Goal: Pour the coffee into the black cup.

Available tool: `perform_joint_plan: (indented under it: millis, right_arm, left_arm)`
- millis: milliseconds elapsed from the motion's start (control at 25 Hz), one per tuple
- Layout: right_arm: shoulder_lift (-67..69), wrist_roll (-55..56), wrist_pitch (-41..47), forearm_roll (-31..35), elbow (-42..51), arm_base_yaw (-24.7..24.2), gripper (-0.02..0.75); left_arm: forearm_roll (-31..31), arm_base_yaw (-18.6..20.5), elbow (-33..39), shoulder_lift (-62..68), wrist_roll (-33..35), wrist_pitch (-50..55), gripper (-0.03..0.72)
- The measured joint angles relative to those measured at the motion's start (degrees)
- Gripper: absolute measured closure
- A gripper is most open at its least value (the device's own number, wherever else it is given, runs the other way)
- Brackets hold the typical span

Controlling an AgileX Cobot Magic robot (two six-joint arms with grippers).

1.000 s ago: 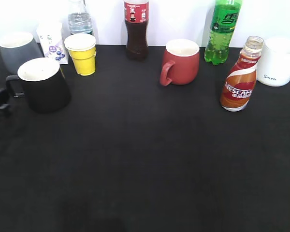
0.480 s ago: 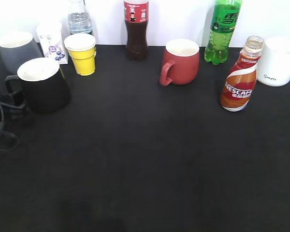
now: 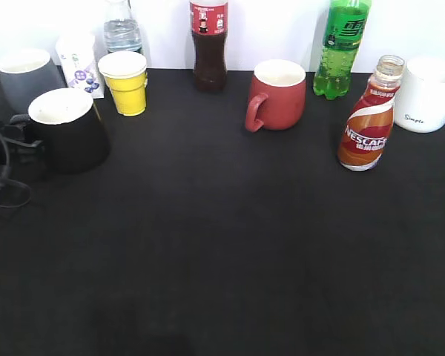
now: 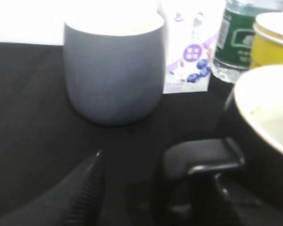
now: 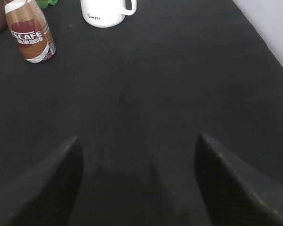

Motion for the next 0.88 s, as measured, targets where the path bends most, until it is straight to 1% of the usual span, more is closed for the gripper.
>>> perform_joint_plan:
  millis: [120, 240, 360, 400, 440, 480, 600, 640, 680, 800, 880]
  right_arm:
    - [0.0, 0.0, 0.0, 0.0, 0.0, 0.0, 0.163]
    - [0.0, 0.0, 0.0, 0.0, 0.0, 0.0, 0.164]
    - [0.0, 0.0, 0.0, 0.0, 0.0, 0.0, 0.164]
    - [0.0, 0.0, 0.0, 0.0, 0.0, 0.0, 0.164]
    - [0.0, 0.0, 0.0, 0.0, 0.0, 0.0, 0.164]
    - [0.0, 0.0, 0.0, 0.0, 0.0, 0.0, 0.164]
    - [0.0, 0.0, 0.0, 0.0, 0.0, 0.0, 0.164]
    - [0.0, 0.0, 0.0, 0.0, 0.0, 0.0, 0.164]
    - [0.0, 0.0, 0.0, 0.0, 0.0, 0.0, 0.164]
    - [0.0, 0.0, 0.0, 0.0, 0.0, 0.0, 0.164]
    - [0.0, 0.0, 0.0, 0.0, 0.0, 0.0, 0.164]
  left_arm:
    - [3.42, 2.08, -0.72, 0.11, -0.05, 0.42, 0.312]
    - [6.85, 2.57, -3.72, 2.31, -0.05, 0.76, 0.325]
    - [7.58, 2.71, -7.83, 6.28, -0.05, 0.1, 0.335]
    - [7.95, 2.71, -9.38, 7.26, -0.05, 0.05, 0.382]
    - [8.66, 2.71, -10.25, 7.87, -0.05, -0.13, 0.487]
    - [9.45, 2.71, -10.31, 8.0, -0.05, -0.51, 0.614]
    - [9.96, 2.71, -10.37, 8.05, -0.16, -1.61, 0.625]
    - [11.13, 2.71, -10.17, 8.05, -0.73, -3.35, 0.627]
    - [12.76, 2.75, -9.6, 7.48, -2.02, -4.87, 0.629]
    - [17.46, 2.75, -6.61, 0.33, -6.84, -6.9, 0.631]
    - [22.26, 2.56, -5.79, -2.88, -9.57, -7.21, 0.631]
